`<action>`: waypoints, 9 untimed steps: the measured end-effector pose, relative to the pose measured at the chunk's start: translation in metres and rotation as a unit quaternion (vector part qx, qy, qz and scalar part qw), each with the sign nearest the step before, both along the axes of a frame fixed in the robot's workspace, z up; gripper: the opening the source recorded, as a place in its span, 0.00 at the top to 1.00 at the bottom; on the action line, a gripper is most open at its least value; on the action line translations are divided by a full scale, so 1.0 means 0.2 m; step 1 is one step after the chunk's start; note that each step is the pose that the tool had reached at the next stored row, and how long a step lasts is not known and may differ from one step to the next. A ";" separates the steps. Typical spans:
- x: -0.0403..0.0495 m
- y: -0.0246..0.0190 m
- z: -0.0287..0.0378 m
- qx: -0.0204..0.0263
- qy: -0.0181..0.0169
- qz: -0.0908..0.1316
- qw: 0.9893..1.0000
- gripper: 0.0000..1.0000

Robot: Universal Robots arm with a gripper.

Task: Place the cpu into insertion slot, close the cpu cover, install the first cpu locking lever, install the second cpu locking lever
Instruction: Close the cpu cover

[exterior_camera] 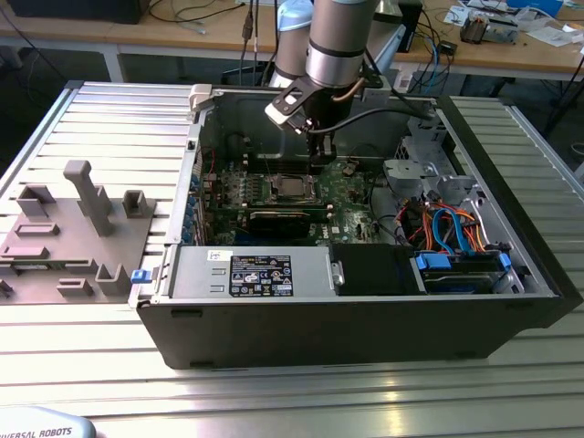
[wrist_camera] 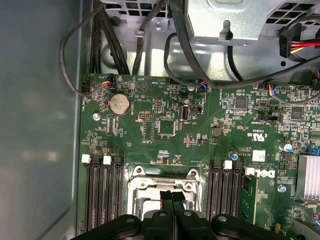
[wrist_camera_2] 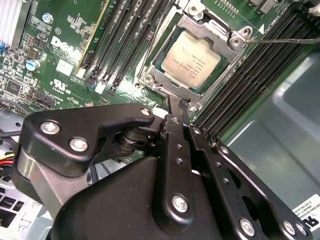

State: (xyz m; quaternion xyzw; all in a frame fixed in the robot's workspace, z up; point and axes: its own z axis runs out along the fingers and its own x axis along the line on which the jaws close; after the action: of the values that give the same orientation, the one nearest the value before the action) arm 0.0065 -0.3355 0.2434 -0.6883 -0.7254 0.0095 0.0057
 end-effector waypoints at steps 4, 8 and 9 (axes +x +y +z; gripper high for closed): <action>-0.004 0.000 -0.003 0.000 0.000 0.000 1.000 0.89; -0.010 0.000 -0.008 0.000 0.000 0.000 1.000 0.89; -0.010 0.000 -0.008 0.000 0.000 0.000 1.000 0.89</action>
State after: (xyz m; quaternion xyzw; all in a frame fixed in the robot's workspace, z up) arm 0.0045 -0.3355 0.2418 -0.6883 -0.7253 0.0095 0.0057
